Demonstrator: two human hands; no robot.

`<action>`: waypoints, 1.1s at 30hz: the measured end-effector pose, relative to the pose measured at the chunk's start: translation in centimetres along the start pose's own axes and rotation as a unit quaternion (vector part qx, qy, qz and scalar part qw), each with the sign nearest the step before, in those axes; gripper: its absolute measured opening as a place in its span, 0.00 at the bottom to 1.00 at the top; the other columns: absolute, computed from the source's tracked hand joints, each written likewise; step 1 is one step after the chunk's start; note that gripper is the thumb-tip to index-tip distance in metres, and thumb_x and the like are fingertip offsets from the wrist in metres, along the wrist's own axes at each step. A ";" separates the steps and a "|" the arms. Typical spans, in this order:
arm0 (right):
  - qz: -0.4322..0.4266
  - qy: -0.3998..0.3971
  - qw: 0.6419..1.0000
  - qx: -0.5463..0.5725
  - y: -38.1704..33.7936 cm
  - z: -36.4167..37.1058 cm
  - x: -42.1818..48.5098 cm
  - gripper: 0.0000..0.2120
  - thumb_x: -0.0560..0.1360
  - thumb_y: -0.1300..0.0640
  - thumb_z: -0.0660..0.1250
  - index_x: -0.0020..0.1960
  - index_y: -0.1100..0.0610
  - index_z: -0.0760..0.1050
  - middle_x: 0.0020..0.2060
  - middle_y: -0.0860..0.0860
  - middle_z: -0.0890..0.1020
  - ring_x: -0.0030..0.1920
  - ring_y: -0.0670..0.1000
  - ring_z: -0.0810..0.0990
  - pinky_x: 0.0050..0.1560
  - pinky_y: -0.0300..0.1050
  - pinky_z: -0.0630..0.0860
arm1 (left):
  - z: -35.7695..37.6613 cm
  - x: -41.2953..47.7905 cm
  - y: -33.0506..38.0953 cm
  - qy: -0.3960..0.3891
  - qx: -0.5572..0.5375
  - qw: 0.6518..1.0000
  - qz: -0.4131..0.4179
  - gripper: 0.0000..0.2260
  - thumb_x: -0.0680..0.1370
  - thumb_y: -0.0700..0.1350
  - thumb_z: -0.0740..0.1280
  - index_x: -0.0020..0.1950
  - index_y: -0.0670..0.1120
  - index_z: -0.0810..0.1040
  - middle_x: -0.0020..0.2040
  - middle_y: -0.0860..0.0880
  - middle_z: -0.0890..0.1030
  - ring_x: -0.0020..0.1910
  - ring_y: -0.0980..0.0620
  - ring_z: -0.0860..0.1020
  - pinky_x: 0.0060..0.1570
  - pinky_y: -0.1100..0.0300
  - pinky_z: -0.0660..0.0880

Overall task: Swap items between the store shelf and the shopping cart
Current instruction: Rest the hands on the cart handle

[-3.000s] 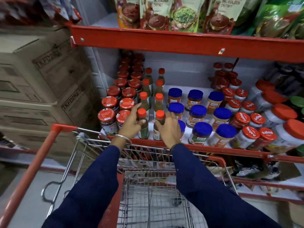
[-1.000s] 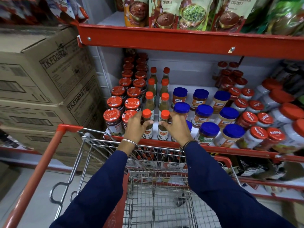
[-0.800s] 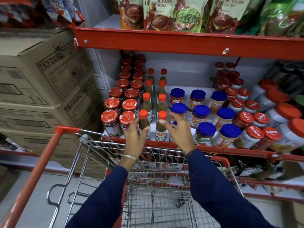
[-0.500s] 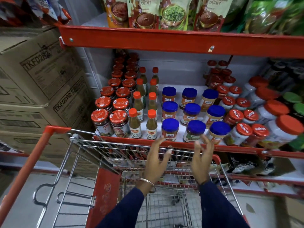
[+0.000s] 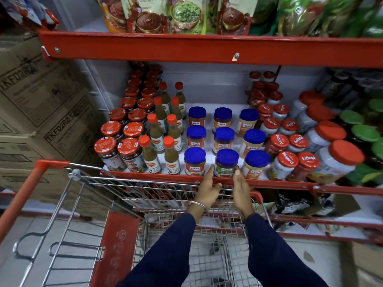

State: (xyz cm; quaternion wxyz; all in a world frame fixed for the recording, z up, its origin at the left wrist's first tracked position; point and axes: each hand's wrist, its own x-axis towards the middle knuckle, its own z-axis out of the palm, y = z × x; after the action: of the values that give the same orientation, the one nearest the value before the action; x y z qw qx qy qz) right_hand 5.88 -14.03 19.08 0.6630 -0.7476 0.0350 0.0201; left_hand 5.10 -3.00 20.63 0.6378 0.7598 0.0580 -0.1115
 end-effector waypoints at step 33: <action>-0.040 -0.011 0.991 0.125 0.1 -9.2 1.6 0.32 0.66 0.24 0.55 0.64 0.39 0.68 0.66 0.41 0.72 0.66 0.37 0.70 0.69 0.41 0.65 | 8.9 1.3 2.9 -0.022 -0.106 0.992 0.064 0.33 0.66 0.77 0.46 0.67 0.66 0.61 0.72 0.60 0.63 0.71 0.60 0.61 0.73 0.54 0.57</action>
State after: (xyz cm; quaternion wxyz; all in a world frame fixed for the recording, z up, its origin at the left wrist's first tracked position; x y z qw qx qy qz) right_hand 7.34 -23.23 20.00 0.7518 -0.6594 0.0000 -0.0027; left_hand 6.14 -12.37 21.65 0.7220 0.6872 0.0072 -0.0801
